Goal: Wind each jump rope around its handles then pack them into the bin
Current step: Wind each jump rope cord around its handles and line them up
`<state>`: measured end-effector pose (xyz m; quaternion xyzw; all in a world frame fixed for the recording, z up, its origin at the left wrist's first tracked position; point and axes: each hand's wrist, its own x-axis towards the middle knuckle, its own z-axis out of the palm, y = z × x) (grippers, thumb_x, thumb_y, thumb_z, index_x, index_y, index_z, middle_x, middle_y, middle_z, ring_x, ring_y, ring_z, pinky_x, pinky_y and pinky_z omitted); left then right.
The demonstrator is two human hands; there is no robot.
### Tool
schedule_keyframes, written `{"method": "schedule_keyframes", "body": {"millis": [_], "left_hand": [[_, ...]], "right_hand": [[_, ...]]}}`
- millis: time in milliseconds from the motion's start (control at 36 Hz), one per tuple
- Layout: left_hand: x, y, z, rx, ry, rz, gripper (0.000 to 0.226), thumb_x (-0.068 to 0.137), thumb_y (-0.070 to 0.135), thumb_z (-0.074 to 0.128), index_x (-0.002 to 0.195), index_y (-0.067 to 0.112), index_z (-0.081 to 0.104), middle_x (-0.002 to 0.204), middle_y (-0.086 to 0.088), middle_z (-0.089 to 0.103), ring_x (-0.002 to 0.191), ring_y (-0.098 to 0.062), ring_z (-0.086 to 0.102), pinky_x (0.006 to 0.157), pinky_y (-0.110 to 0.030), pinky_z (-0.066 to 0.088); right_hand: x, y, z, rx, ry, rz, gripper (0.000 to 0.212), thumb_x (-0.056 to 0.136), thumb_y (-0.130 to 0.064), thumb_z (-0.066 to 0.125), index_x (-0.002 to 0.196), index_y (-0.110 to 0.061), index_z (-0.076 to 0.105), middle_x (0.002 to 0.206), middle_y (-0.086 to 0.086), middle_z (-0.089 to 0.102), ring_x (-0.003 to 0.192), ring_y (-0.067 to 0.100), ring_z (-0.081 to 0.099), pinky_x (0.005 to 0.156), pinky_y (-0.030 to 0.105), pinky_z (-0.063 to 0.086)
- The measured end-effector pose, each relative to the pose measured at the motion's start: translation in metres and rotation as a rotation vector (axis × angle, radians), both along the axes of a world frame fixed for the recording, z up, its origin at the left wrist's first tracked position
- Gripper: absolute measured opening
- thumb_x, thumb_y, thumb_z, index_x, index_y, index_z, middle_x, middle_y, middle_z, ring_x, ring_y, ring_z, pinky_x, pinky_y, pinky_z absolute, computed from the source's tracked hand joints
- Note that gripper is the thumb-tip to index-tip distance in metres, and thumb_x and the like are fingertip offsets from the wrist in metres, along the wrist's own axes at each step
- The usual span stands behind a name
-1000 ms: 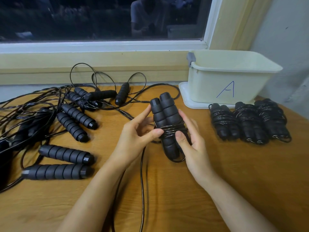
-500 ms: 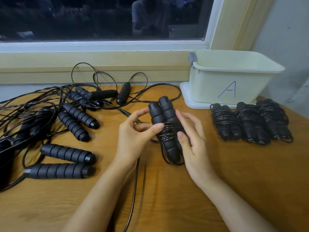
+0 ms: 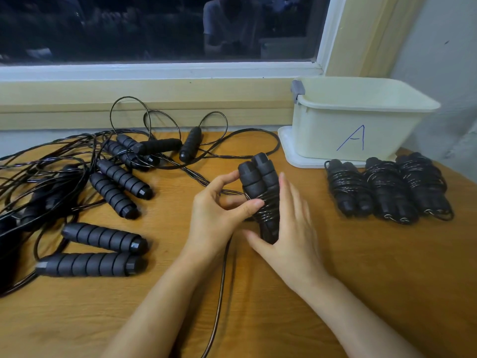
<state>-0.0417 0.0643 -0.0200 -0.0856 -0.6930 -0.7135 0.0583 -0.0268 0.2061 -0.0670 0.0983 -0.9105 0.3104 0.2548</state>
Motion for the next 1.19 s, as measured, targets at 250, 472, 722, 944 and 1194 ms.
{"method": "schedule_keyframes", "body": {"millis": [250, 472, 722, 944, 1194], "left_hand": [[0.0011, 0.0007, 0.0027, -0.033, -0.001, -0.104, 0.060, 0.077, 0.001, 0.075, 0.128, 0.023, 0.051, 0.088, 0.000, 0.077, 0.083, -0.012, 0.074, 0.070, -0.016, 0.054], [-0.0032, -0.0068, 0.0005, -0.081, 0.012, -0.187, 0.066, 0.086, -0.004, 0.064, 0.139, 0.027, 0.038, 0.102, 0.004, 0.075, 0.098, -0.010, 0.071, 0.079, -0.018, 0.053], [-0.0043, -0.0075, 0.0020, -0.109, 0.104, -0.105, 0.062, 0.077, 0.022, 0.066, 0.136, 0.023, 0.046, 0.100, 0.009, 0.075, 0.097, -0.001, 0.069, 0.083, -0.009, 0.047], [-0.0012, -0.0049, -0.0002, -0.023, 0.061, -0.065, 0.066, 0.072, 0.016, 0.073, 0.133, 0.025, 0.050, 0.102, 0.002, 0.075, 0.094, -0.011, 0.073, 0.075, -0.018, 0.055], [-0.0014, -0.0055, -0.0016, -0.076, 0.054, -0.158, 0.068, 0.083, -0.005, 0.067, 0.140, 0.024, 0.043, 0.116, 0.006, 0.071, 0.104, -0.012, 0.070, 0.079, -0.022, 0.056]], "right_hand": [[-0.0018, 0.0007, -0.0030, -0.027, 0.096, -0.071, 0.107, 0.072, -0.025, 0.087, 0.154, -0.016, 0.019, 0.147, 0.007, 0.038, 0.128, 0.029, 0.050, 0.090, 0.040, 0.055], [-0.0060, 0.0057, 0.0008, -0.221, 0.145, 0.053, 0.082, 0.077, -0.015, 0.082, 0.148, -0.016, 0.039, 0.141, 0.003, 0.050, 0.127, 0.015, 0.050, 0.096, 0.006, 0.037], [-0.0019, 0.0021, 0.0031, -0.348, 0.121, 0.137, 0.069, 0.080, -0.013, 0.078, 0.142, -0.012, 0.049, 0.144, 0.009, 0.050, 0.131, 0.006, 0.045, 0.099, 0.002, 0.033], [0.0001, -0.0007, 0.0013, -0.249, 0.160, 0.101, 0.063, 0.089, -0.032, 0.059, 0.149, -0.020, 0.043, 0.143, 0.004, 0.047, 0.132, 0.018, 0.046, 0.105, 0.024, 0.041], [-0.0038, 0.0034, -0.0033, -0.271, 0.206, 0.064, 0.072, 0.081, -0.011, 0.077, 0.147, -0.018, 0.047, 0.143, 0.007, 0.052, 0.130, 0.020, 0.052, 0.102, 0.005, 0.032]]}}
